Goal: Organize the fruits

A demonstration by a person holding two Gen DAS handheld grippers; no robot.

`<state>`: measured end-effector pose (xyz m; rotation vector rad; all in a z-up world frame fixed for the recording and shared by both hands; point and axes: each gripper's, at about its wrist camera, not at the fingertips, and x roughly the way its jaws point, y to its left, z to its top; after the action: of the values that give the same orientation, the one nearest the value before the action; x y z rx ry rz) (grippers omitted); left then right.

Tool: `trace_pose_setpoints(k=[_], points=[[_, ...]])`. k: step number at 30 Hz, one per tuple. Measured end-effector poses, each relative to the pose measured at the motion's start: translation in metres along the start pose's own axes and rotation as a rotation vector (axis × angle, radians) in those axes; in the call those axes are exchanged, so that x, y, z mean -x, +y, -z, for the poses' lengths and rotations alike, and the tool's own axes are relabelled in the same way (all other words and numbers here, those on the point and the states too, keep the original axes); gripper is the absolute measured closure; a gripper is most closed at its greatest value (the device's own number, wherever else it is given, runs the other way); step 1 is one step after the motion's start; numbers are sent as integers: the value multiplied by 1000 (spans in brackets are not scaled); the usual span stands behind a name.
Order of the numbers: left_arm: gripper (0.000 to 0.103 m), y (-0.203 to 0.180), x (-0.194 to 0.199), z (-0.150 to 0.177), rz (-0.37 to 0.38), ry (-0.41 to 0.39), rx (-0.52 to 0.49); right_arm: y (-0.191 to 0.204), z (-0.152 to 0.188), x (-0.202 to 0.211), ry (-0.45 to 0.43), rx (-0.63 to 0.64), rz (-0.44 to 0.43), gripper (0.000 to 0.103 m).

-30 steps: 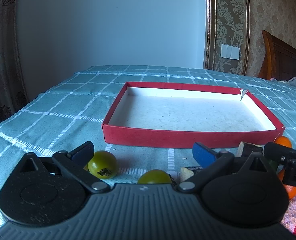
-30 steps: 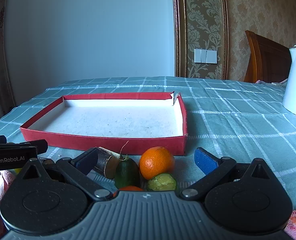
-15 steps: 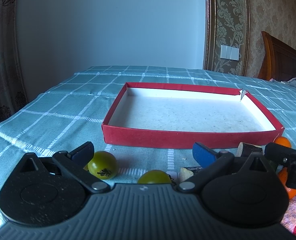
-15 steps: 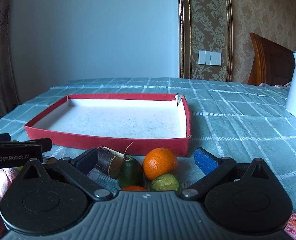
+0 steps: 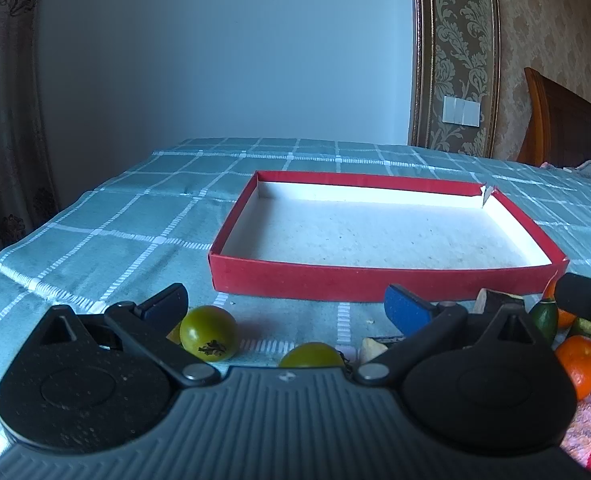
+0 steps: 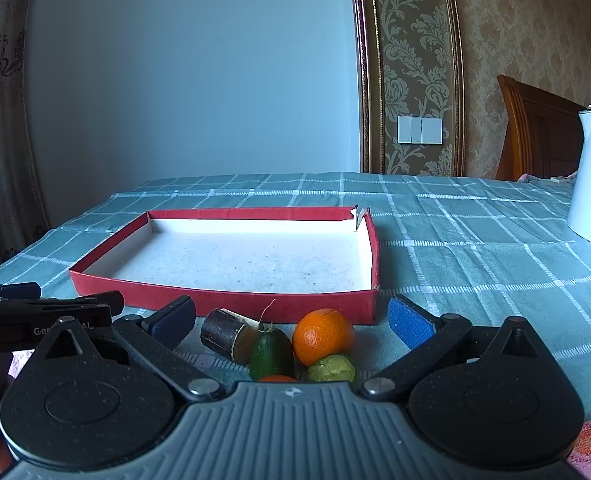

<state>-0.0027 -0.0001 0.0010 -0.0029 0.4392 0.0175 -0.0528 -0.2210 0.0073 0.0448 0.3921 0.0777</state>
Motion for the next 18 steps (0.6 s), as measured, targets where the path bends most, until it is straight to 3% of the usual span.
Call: trace_pose_setpoints(k=[18], points=[[0, 0, 1, 1, -1, -3, 1, -1, -1, -2, 9, -3, 1, 0]])
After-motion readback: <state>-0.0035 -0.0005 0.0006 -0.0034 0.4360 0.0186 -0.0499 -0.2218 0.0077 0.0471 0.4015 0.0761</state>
